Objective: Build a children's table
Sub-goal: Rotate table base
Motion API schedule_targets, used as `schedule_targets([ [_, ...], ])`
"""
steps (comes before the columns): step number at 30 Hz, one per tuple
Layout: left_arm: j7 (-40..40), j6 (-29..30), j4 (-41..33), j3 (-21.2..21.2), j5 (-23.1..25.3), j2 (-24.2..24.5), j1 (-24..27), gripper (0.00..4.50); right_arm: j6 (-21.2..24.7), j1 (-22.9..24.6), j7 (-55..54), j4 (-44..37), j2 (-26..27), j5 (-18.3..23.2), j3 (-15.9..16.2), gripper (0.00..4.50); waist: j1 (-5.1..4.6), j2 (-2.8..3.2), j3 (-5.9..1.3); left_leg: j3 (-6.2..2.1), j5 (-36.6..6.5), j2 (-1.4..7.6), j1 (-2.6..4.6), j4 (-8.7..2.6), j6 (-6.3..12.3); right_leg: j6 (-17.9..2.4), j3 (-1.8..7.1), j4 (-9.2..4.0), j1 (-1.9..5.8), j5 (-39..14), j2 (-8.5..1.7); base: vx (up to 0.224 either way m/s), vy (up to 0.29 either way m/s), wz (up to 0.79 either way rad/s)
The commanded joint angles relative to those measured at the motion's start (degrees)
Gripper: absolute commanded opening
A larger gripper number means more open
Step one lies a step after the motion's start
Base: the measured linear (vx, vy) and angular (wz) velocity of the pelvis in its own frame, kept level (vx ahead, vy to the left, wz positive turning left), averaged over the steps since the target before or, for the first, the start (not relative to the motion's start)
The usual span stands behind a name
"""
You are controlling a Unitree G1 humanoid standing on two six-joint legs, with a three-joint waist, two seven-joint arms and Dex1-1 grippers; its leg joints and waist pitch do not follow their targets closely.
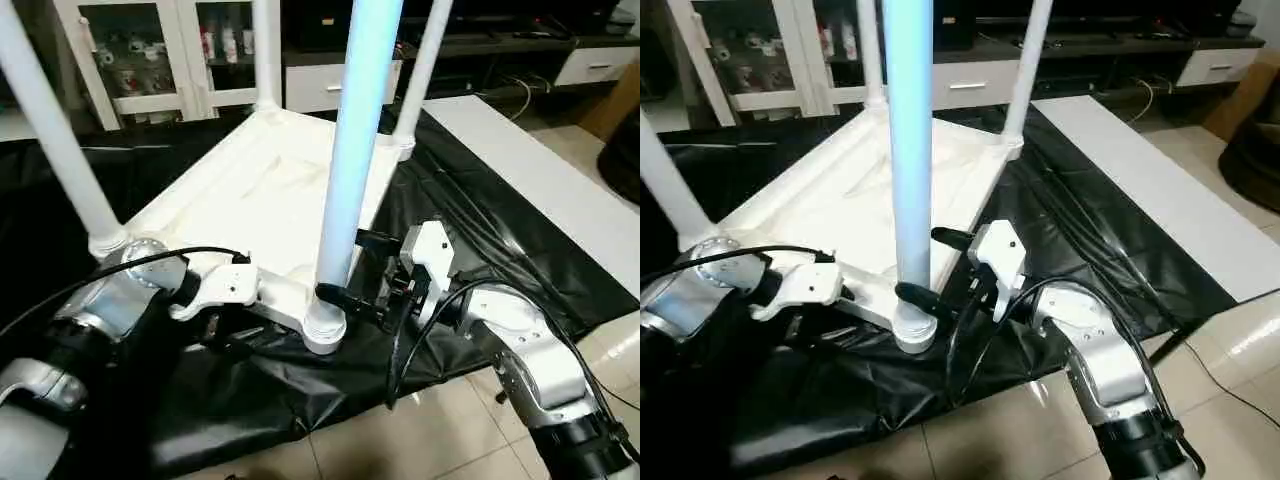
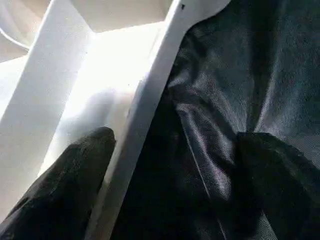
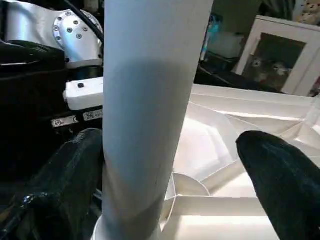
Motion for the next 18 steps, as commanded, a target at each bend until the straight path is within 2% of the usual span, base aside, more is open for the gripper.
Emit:
schedule_targets([
  [1, -3.4, 2.3, 1.0, -0.7, 1.1, 2.3, 3.1, 4.48, -0.7, -1.5, -1.2, 2.3, -1.3, -0.1, -3.3, 4.50, 0.48, 0.40, -3.20, -0.52, -11.3, 1.88, 0.33, -4.48, -0.91, -14.0, 1.91, -3.05, 2.08, -4.4, -3.33, 0.000, 0.000, 0.00],
  [4, -5.3, 5.2, -3.4, -0.2, -1.2, 3.5, 5.7, 4.48, -2.0, -3.4, -1.0, 5.8, -1.1, 0.0, -4.4, 4.50, 0.18, 0.37, -3.03, -0.39, -12.5, 1.84, 0.47, -4.51, -0.83, -14.3, 1.96, -3.30, 1.87, -6.2, -3.33, 0.000, 0.000, 0.00],
  [6, -6.7, 8.9, -8.9, 0.0, -2.4, 5.7, 9.1, 4.48, -3.7, -5.3, -1.8, 10.1, -0.7, -0.5, -5.2, 4.50, -0.48, 0.07, -2.98, -0.60, -13.8, 1.88, 0.15, -4.74, -1.17, -14.3, 1.87, -3.26, 2.12, -8.5, -3.43, 0.000, 0.000, 0.00],
  [7, -6.9, 9.8, -10.3, 0.1, -2.7, 6.3, 9.9, 4.48, -4.0, -5.8, -1.9, 11.2, -0.6, -0.6, -5.4, 4.50, -0.77, 0.16, -2.90, -0.76, -14.3, 2.00, -0.10, -4.87, -1.42, -14.2, 1.87, -3.14, 2.23, -9.4, -3.68, -0.032, -0.007, -0.18],
  [8, -7.0, 10.9, -12.0, 0.5, -3.2, 6.9, 11.0, 4.48, -4.7, -6.4, -2.0, 12.6, -0.5, -0.9, -5.5, 4.50, -1.21, 0.12, -2.70, -0.95, -15.2, 1.83, -0.34, -5.13, -1.62, -12.8, 1.69, -3.76, 2.30, -14.0, -3.54, 0.000, 0.000, 0.00],
  [9, -6.7, 12.6, -14.2, 1.5, -4.5, 7.3, 12.6, 4.48, -6.1, -7.8, -3.2, 15.5, -0.1, -1.8, -5.7, 4.50, -1.52, -0.02, -2.68, -0.95, -15.5, 1.83, -0.38, -5.10, -1.78, -12.7, 1.71, -3.76, 2.21, -14.8, -3.58, -0.024, -0.008, -0.18],
  [10, -6.7, 12.6, -14.2, 1.5, -4.5, 7.3, 12.6, 4.48, -6.1, -7.8, -3.2, 15.5, -0.1, -1.8, -5.7, 4.50, -1.97, -0.10, -2.66, -1.15, -15.4, 1.77, -0.79, -5.15, -2.11, -12.3, 1.57, -3.80, 2.51, -15.9, -3.63, -0.016, -0.005, -0.21],
  [11, -6.5, 13.2, -14.9, 1.8, -4.8, 7.4, 13.0, 4.48, -6.5, -8.3, -3.6, 16.5, 0.1, -2.1, -5.8, 4.50, -1.96, -0.10, -2.68, -1.14, -15.1, 1.70, -0.80, -5.14, -2.14, -11.9, 1.53, -3.93, 2.52, -16.2, -3.51, -0.016, -0.005, -0.21],
  [12, -6.2, 13.9, -15.7, 2.1, -5.0, 7.5, 13.6, 4.48, -6.8, -9.0, -4.1, 17.7, 0.5, -2.1, -6.0, 4.50, -2.10, -0.55, -2.75, -1.05, -14.6, 1.64, -0.65, -5.01, -2.10, -11.6, 1.55, -3.96, 2.33, -15.8, -3.36, -0.016, -0.006, -0.20],
  [13, -6.1, 14.2, -16.2, 2.3, -5.1, 7.6, 13.9, 4.48, -7.0, -9.3, -4.3, 18.4, 0.7, -2.1, -6.2, 4.50, -2.01, -0.45, -2.82, -1.00, -14.2, 1.57, -0.55, -4.93, -2.01, -11.5, 1.59, -3.92, 2.25, -15.8, -3.34, 0.000, 0.000, 0.00],
  [14, -5.2, 15.7, -18.2, 3.1, -5.8, 7.1, 15.2, 4.48, -8.2, -11.2, -5.9, 22.0, 1.4, -3.3, -5.9, 4.50, -1.88, -0.73, -2.75, -0.85, -14.5, 1.64, -0.27, -4.88, -1.81, -11.6, 1.61, -4.14, 1.92, -16.1, -3.31, 0.000, 0.000, 0.00],
  [18, -2.4, 17.1, -20.8, 4.0, -6.5, 5.8, 16.3, 4.48, -10.1, -14.0, -7.9, 26.8, 2.5, -4.3, -5.6, 4.50, -1.70, -0.59, -2.69, -0.50, -14.9, 1.77, 0.49, -4.70, -2.01, -13.2, 1.78, -4.04, 1.22, -14.8, -2.98, 0.000, 0.000, 0.00],
])
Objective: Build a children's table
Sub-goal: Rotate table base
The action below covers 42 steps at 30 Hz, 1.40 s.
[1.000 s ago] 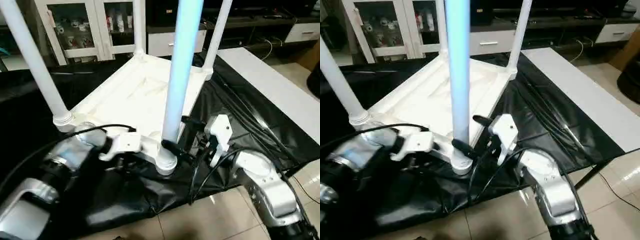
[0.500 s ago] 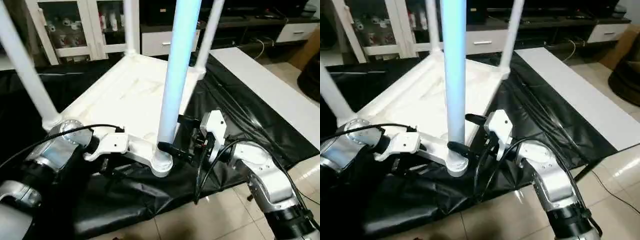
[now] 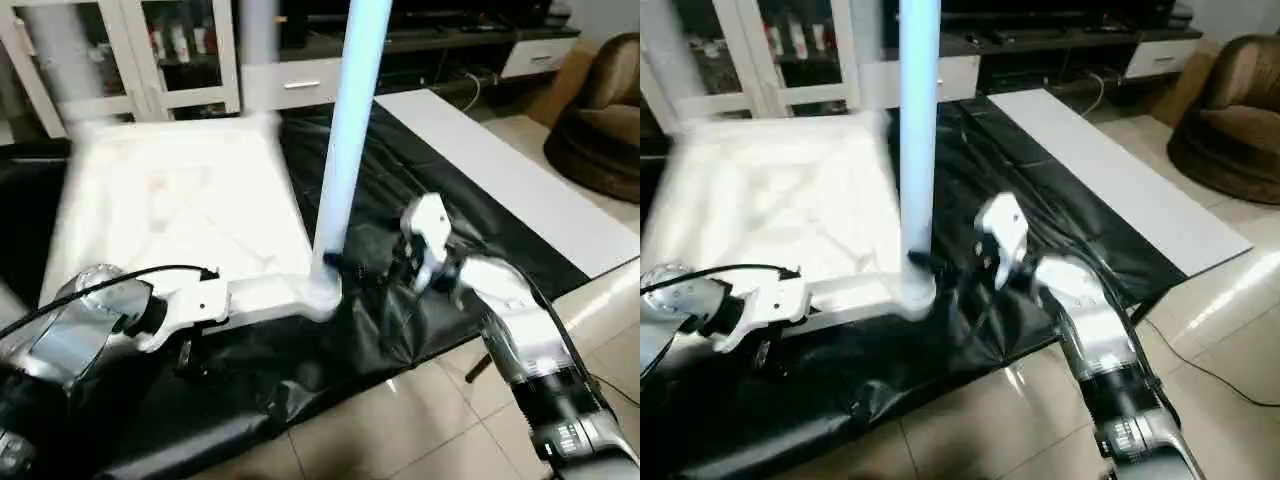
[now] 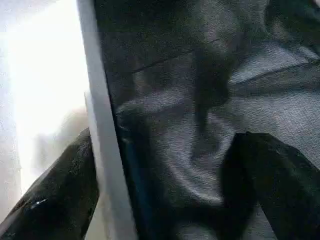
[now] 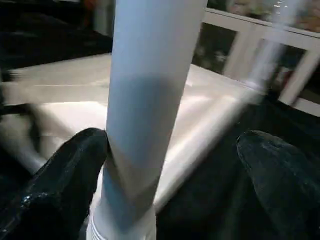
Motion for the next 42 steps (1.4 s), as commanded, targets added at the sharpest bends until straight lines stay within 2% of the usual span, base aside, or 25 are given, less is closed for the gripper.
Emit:
schedule_targets([
  [1, -0.6, 1.1, -0.9, -2.7, -0.1, -0.5, 2.3, 4.48, -0.3, -1.6, -4.4, 3.7, -0.1, -1.6, -3.1, 4.50, 0.87, 0.96, -2.80, -0.21, -15.1, 1.32, 0.13, -4.54, -1.56, -12.3, 2.22, -4.20, 2.02, -15.3, -3.33, 0.000, 0.000, 0.00],
  [5, 5.2, -2.2, -0.2, -1.9, 1.3, -3.8, 1.7, 4.48, -1.8, -3.4, -4.5, 6.4, 1.5, -1.3, -2.8, 4.50, 1.53, 0.90, -2.84, 0.09, -14.6, 1.21, 0.37, -4.31, -1.09, -12.8, 2.29, -4.11, 2.00, -13.0, -3.05, 0.000, 0.000, 0.00],
  [6, 8.1, -4.9, 1.4, -1.5, 2.3, -5.6, 0.8, 4.48, -2.1, -3.7, -4.3, 6.9, 2.3, -1.1, -2.9, 4.50, 2.00, 0.93, -2.99, 0.19, -14.1, 1.19, 0.54, -4.15, -0.82, -12.7, 2.37, -4.10, 1.98, -12.7, -3.10, 0.000, 0.000, 0.00],
  [8, 9.5, -6.2, 2.3, -1.1, 2.5, -6.7, 0.4, 4.48, -2.3, -3.7, -4.2, 7.1, 2.8, -1.2, -2.8, 4.50, 2.67, 1.14, -3.01, 0.42, -13.6, 1.23, 0.88, -4.06, -0.50, -13.0, 2.43, -4.01, 1.70, -11.2, -2.97, 0.000, 0.000, 0.00],
  [9, 12.1, -7.9, 3.8, -0.4, 2.9, -8.4, -0.4, 4.48, -2.8, -3.6, -4.1, 7.4, 3.4, -1.3, -2.5, 4.50, 2.92, 1.12, -3.00, 0.37, -13.3, 1.22, 0.47, -4.14, -0.60, -12.7, 2.38, -3.87, 1.99, -11.0, -2.94, 0.000, 0.000, 0.00],
  [11, 15.1, -9.0, 5.2, 0.5, 2.9, -10.1, -1.2, 4.48, -3.1, -3.6, -4.1, 7.7, 4.0, -1.2, -2.3, 4.50, 3.29, 1.42, -3.03, 0.31, -14.4, 1.31, 0.66, -4.22, -1.27, -12.1, 2.38, -3.94, 1.79, -11.6, -3.02, 0.000, 0.000, 0.00],
  [12, 18.1, -10.8, 6.8, 1.4, 2.9, -11.8, -2.2, 4.48, -3.0, -3.1, -4.2, 7.3, 4.7, -1.2, -1.9, 4.50, 3.42, 1.28, -3.01, 0.32, -15.5, 1.30, 0.74, -4.26, -1.66, -11.7, 2.39, -4.01, 1.71, -12.2, -2.93, 0.000, 0.000, 0.00],
  [16, 19.3, -12.3, 8.3, 1.4, 4.1, -12.1, -3.0, 4.48, -2.6, -2.1, -4.0, 6.4, 5.9, -1.1, -1.4, 4.50, 3.47, 1.15, -2.99, 0.10, -16.2, 1.30, 0.39, -4.46, -1.82, -10.6, 2.45, -4.17, 1.92, -14.4, -3.08, 0.000, 0.000, 0.00],
  [19, 19.1, -12.8, 9.8, 1.3, 5.1, -11.0, -3.2, 4.48, -2.3, -1.4, -3.9, 5.6, 6.9, -1.2, -1.0, 4.50, 3.39, 1.23, -2.88, -0.07, -17.4, 1.31, 0.35, -4.60, -2.21, -9.3, 2.48, -4.47, 1.74, -17.4, -3.20, 0.000, 0.000, 0.00],
  [22, 19.4, -14.1, 10.4, 4.0, 2.5, -11.2, -3.1, 4.48, -1.6, -1.0, -4.7, 5.1, 10.0, -0.8, -0.2, 4.50, 3.16, 1.16, -2.82, -0.21, -18.7, 1.28, 0.29, -4.70, -2.37, -9.0, 2.51, -4.68, 1.52, -19.5, -3.31, 0.000, 0.000, 0.00],
  [23, 20.1, -13.8, 9.8, 5.8, 0.5, -12.2, -3.2, 4.48, -1.2, -0.8, -5.0, 4.7, 12.1, -0.5, 0.6, 4.50, 3.10, 1.10, -2.92, -0.29, -18.4, 1.29, 0.06, -4.75, -2.56, -9.1, 2.55, -4.52, 1.70, -19.4, -3.40, 0.000, 0.000, 0.00],
  [24, 20.1, -13.8, 9.8, 5.8, 0.5, -12.2, -3.2, 4.48, -1.2, -0.8, -5.0, 4.7, 12.1, -0.5, 0.6, 4.50, 3.10, 1.10, -2.92, -0.29, -18.4, 1.29, 0.06, -4.75, -2.56, -9.1, 2.55, -4.52, 1.70, -19.4, -3.40, 0.000, 0.000, 0.00],
  [25, 20.7, -13.6, 8.9, 6.3, -0.6, -13.0, -3.0, 4.48, -1.4, -0.7, -4.9, 4.8, 13.9, -0.8, 1.9, 4.50, 2.92, 1.03, -2.98, -0.35, -17.1, 1.33, -0.28, -4.85, -2.55, -9.1, 2.46, -4.22, 1.91, -17.8, -3.32, 0.000, 0.000, 0.00],
  [26, 20.8, -13.7, 8.9, 6.3, -0.7, -13.2, -3.1, 4.48, -1.5, -0.7, -4.9, 4.9, 14.3, -1.0, 2.1, 4.50, 2.90, 1.15, -2.97, -0.30, -16.9, 1.42, -0.09, -4.85, -2.53, -9.4, 2.43, -4.33, 1.71, -17.1, -3.32, 0.000, 0.000, 0.00],
  [28, 21.2, -12.9, 7.9, 6.2, -1.6, -15.0, -2.2, 4.48, -2.3, -1.3, -5.2, 6.0, 15.9, -0.8, 2.1, 4.50, 2.96, 0.99, -3.05, -0.20, -16.2, 1.44, 0.04, -4.75, -2.41, -10.0, 2.47, -4.15, 1.66, -15.4, -3.25, 0.000, 0.000, 0.00],
  [29, 21.3, -12.5, 7.5, 6.2, -2.0, -15.5, -1.9, 4.48, -2.3, -1.4, -5.1, 6.1, 16.3, -0.5, 1.9, 4.50, 3.11, 1.13, -3.25, -0.04, -14.1, 1.52, 0.08, -4.60, -2.16, -10.8, 2.50, -3.79, 1.77, -11.6, -3.19, 0.000, 0.000, 0.00],
  [32, 22.2, -12.0, 7.4, 6.3, -2.4, -16.7, -1.7, 4.48, -2.2, -1.6, -5.3, 6.4, 16.5, -0.8, 1.3, 4.50, 3.23, 1.30, -3.67, 0.15, -9.3, 1.42, 0.04, -4.18, -1.57, -12.2, 2.31, -2.91, 1.91, -3.3, -2.82, 0.000, 0.000, 0.00],
  [33, 22.3, -11.6, 7.4, 6.3, -2.5, -17.1, -1.6, 4.48, -2.3, -1.6, -5.6, 6.5, 16.2, -1.0, 0.8, 4.50, 3.18, 1.14, -3.67, 0.29, -7.5, 1.26, -0.07, -4.00, -1.03, -12.7, 2.24, -2.63, 1.96, 0.1, -2.56, 0.000, 0.000, 0.00],
  [35, 21.0, -11.1, 7.3, 5.8, -2.3, -16.5, -1.2, 4.48, -2.3, -1.3, -6.7, 5.9, 14.2, -0.9, -1.2, 4.50, 3.31, 1.19, -3.63, 0.40, -6.5, 1.18, -0.08, -3.88, -0.54, -13.2, 2.17, -2.53, 2.08, 1.7, -2.55, 0.000, 0.000, 0.00],
  [39, 19.5, -9.8, 7.0, 5.9, -2.6, -15.2, -0.8, 4.48, -1.1, 0.1, -6.1, 2.8, 11.3, 0.3, -3.1, 4.50, 3.30, 1.11, -3.32, 0.38, -9.7, 1.20, -0.17, -4.06, -1.11, -12.1, 2.28, -3.01, 2.22, -3.3, -2.83, 0.000, 0.000, 0.00],
  [42, 16.5, -6.7, 5.0, 6.5, -4.4, -13.5, 0.0, 4.48, 1.6, 3.2, -3.1, -2.9, 8.0, 1.6, -3.8, 4.50, 3.47, 1.11, -3.21, 0.29, -11.3, 1.31, -0.07, -4.19, -1.28, -11.0, 2.36, -3.33, 2.25, -6.4, -2.84, 0.000, 0.000, 0.00],
])
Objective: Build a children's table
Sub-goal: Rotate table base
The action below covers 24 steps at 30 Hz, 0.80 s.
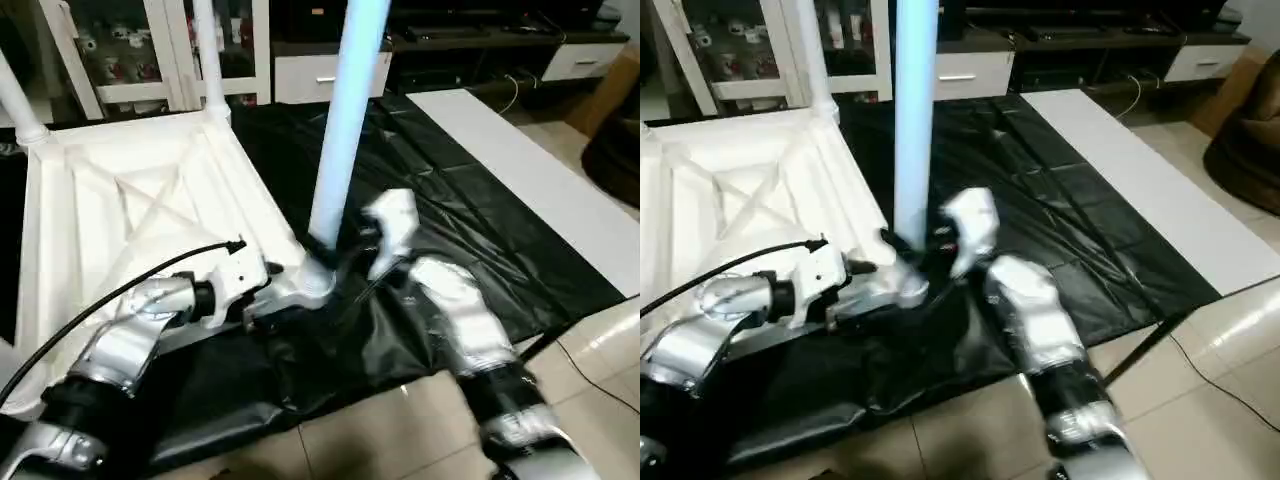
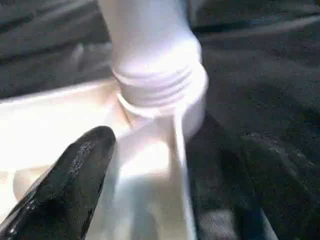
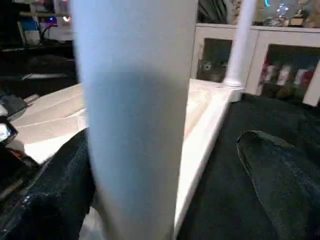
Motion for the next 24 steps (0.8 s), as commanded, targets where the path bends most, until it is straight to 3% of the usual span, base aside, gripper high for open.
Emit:
schedule_targets([
  [1, -1.6, 1.9, -1.2, 0.3, -1.1, 0.7, 0.8, 4.48, 1.6, 1.0, 1.4, -2.9, -1.4, 1.2, -1.6, 4.50, 0.19, 1.03, -3.36, 0.09, -12.0, 1.09, 0.77, -4.29, -0.86, -10.9, 2.28, -3.79, 3.10, -7.0, -2.94, 0.000, 0.000, 0.00],
  [4, -2.8, 3.8, -2.4, 0.8, -2.5, 1.8, 1.2, 4.48, 4.0, 3.9, 5.3, -7.5, -4.7, 2.7, -1.0, 4.50, 0.20, 1.12, -3.30, 0.06, -13.5, 1.13, 0.83, -4.30, -0.77, -10.7, 2.28, -4.07, 2.91, -9.3, -2.93, 0.000, 0.000, 0.00],
  [6, -5.0, 6.6, -4.2, 1.4, -4.5, 3.2, 1.9, 4.48, 7.7, 8.9, 10.9, -14.5, -10.6, 5.2, -0.4, 4.50, 0.60, 1.03, -3.33, 0.05, -12.4, 1.28, 0.88, -4.13, -0.07, -10.8, 2.31, -3.90, 2.98, -7.4, -2.86, 0.000, 0.000, 0.00],
  [7, -4.6, 6.8, -4.2, 1.5, -4.6, 2.9, 1.8, 4.48, 8.6, 10.1, 12.2, -16.2, -12.1, 5.9, -0.3, 4.50, 0.69, 1.59, -3.32, -0.06, -12.4, 1.10, 0.62, -4.16, 0.11, -10.8, 2.26, -3.83, 3.13, -7.4, -2.79, 0.000, 0.000, 0.00],
  [9, -2.6, 6.6, -3.3, 1.7, -3.7, 1.7, 1.2, 4.48, 9.7, 11.2, 12.9, -18.1, -13.2, 6.5, -0.2, 4.50, 0.59, 1.30, -3.31, 0.05, -13.1, 1.09, 0.73, -4.12, 0.23, -11.0, 2.22, -4.10, 3.04, -7.8, -2.70, 0.000, 0.000, 0.00],
  [10, 0.6, 7.1, -2.2, 1.7, -2.5, -0.4, 0.1, 4.20, 12.1, 13.0, 13.7, -21.4, -14.9, 7.9, -0.4, 4.50, 0.62, 0.96, -3.19, 0.06, -14.0, 1.04, 0.52, -4.15, 0.38, -10.7, 2.23, -4.39, 3.12, -10.1, -2.81, 0.000, 0.000, 0.00],
  [12, 2.9, 8.9, -2.0, 1.7, -2.3, -2.1, -0.6, 4.13, 13.9, 14.5, 14.0, -24.2, -16.1, 8.7, -0.6, 4.50, 0.86, 1.01, -3.16, 0.02, -14.1, 1.21, 0.70, -4.11, 0.40, -10.1, 2.30, -4.61, 2.95, -12.2, -3.04, 0.000, 0.000, 0.00],
  [16, 4.1, 12.3, -3.1, 1.8, -3.7, -3.7, -0.9, 3.77, 14.9, 16.4, 12.9, -26.4, -17.4, 8.4, -1.6, 4.50, 1.12, 0.94, -3.15, -0.18, -14.0, 1.16, 0.41, -4.15, -0.10, -8.7, 2.26, -4.90, 2.95, -15.1, -3.11, 0.000, 0.000, 0.00],
  [24, 2.6, 18.3, -5.9, 0.8, -1.6, -0.3, -0.6, 3.27, 17.9, 17.6, 8.8, -27.2, -19.8, 6.5, -3.7, 4.50, 0.95, 0.95, -3.21, -0.19, -12.5, 1.07, 0.46, -4.05, 0.10, -9.5, 2.13, -4.58, 2.93, -12.4, -2.84, 0.000, 0.000, 0.00],
])
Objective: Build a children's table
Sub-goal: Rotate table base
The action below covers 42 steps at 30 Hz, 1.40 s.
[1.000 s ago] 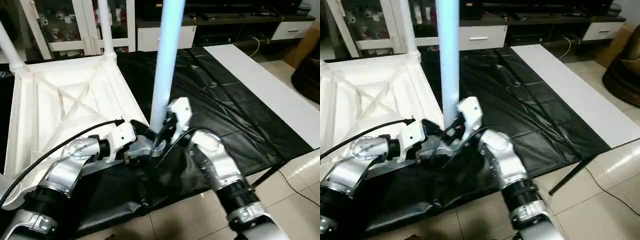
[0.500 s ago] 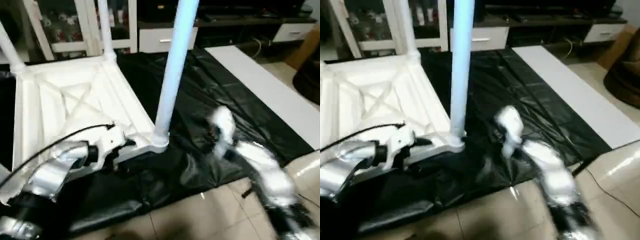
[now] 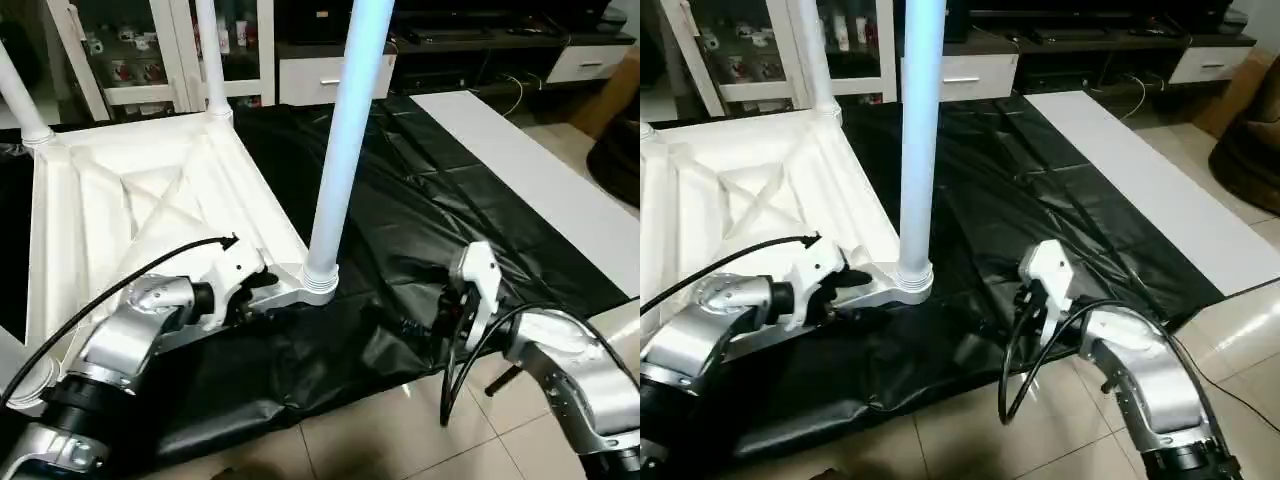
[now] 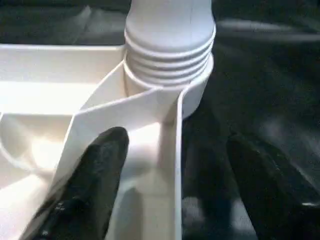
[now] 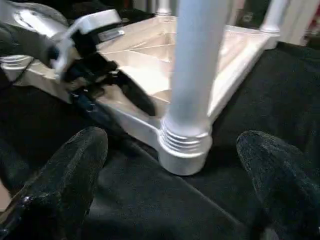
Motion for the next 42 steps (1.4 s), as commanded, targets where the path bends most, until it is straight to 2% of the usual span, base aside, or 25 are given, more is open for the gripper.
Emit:
schedule_targets([
  [1, -0.1, 2.2, -1.3, -0.3, 1.0, 1.0, -0.4, 3.24, 1.7, -0.8, -1.9, 0.0, -1.3, -1.3, -1.9, 4.50, 0.17, 0.66, -3.36, -0.11, -12.5, 1.02, 0.40, -4.09, 0.11, -9.6, 2.11, -4.62, 2.85, -12.5, -2.87, 0.000, 0.000, 0.00],
  [3, 0.0, 3.0, -2.0, -0.3, 0.7, 1.2, -0.5, 2.93, 2.2, -0.8, -1.8, 0.4, -1.6, -0.6, -2.4, 4.50, 0.23, 0.71, -3.28, -0.09, -13.1, 1.04, 0.49, -4.11, 0.11, -9.7, 2.11, -4.72, 2.73, -13.3, -2.89, 0.000, 0.000, 0.00],
  [4, 0.0, 3.7, -2.9, -0.5, 0.3, 1.4, -0.3, 2.93, 2.5, -0.7, -1.6, 0.6, -1.9, 0.1, -2.7, 4.50, 0.30, 0.50, -3.31, -0.05, -13.5, 1.06, 0.56, -4.09, 0.15, -9.6, 2.10, -4.80, 2.74, -13.8, -2.96, 0.000, 0.000, 0.00],
  [5, 0.0, 4.1, -3.4, -0.6, 0.1, 1.4, -0.1, 2.84, 2.7, -0.7, -1.4, 0.7, -2.1, 0.4, -2.9, 4.50, 0.36, 0.54, -3.36, -0.07, -13.3, 1.09, 0.58, -4.06, 0.14, -9.7, 2.13, -4.70, 2.78, -13.6, -2.99, 0.000, 0.000, 0.00],
  [13, -1.2, 7.7, -5.9, -2.5, 0.2, 1.7, 0.4, 2.29, 2.6, -0.1, -1.5, 2.1, -2.5, -0.1, -2.9, 4.50, 0.43, 0.73, -3.45, -0.02, -11.4, 1.00, 0.41, -3.88, 0.49, -10.3, 2.07, -4.47, 2.87, -10.7, -2.86, 0.000, 0.000, 0.00],
  [17, -1.2, 9.2, -6.6, -3.6, 0.9, 2.5, 0.2, 2.07, 3.3, 0.0, -2.1, 2.3, -2.7, -0.5, -2.8, 4.50, 0.40, 0.89, -3.40, -0.05, -12.0, 0.97, 0.45, -3.95, 0.25, -10.3, 2.04, -4.58, 2.92, -11.4, -2.84, 0.000, 0.000, 0.00],
  [22, -0.9, 9.2, -6.3, -5.0, 2.8, 3.2, 0.1, 1.64, 3.2, 0.0, -2.6, 2.3, -2.4, -0.6, -2.8, 4.50, 0.39, 0.99, -3.39, -0.09, -12.4, 0.95, 0.49, -3.97, 0.15, -9.8, 2.03, -4.69, 2.92, -12.2, -2.83, 0.000, 0.000, 0.00],
  [27, -0.5, 9.2, -6.1, -5.0, 2.6, 3.0, 0.0, 1.25, 3.2, 0.3, -2.6, 2.0, -2.3, -0.6, -2.6, 4.50, 0.40, 0.95, -3.44, -0.10, -12.4, 0.93, 0.45, -3.92, 0.08, -9.9, 2.02, -4.67, 2.96, -12.4, -2.85, 0.000, 0.000, 0.00],
  [35, -0.3, 8.0, -5.7, -5.1, 3.2, 3.1, 0.0, 0.61, 2.8, 0.2, -2.8, 2.4, -2.1, -0.7, -2.4, 4.50, 0.40, 0.92, -3.59, -0.04, -10.9, 0.89, 0.43, -3.75, 0.46, -10.9, 1.99, -4.30, 3.06, -8.9, -2.75, 0.000, 0.000, 0.00],
  [42, 0.3, 7.6, -5.5, -5.1, 3.2, 3.1, 0.3, 0.05, 2.5, 0.3, -3.2, 2.6, -1.7, -0.9, -2.1, 4.50, 0.39, 0.95, -3.59, -0.05, -11.2, 0.88, 0.43, -3.76, 0.42, -10.8, 2.00, -4.32, 3.10, -9.5, -2.80, 0.000, 0.000, 0.00],
])
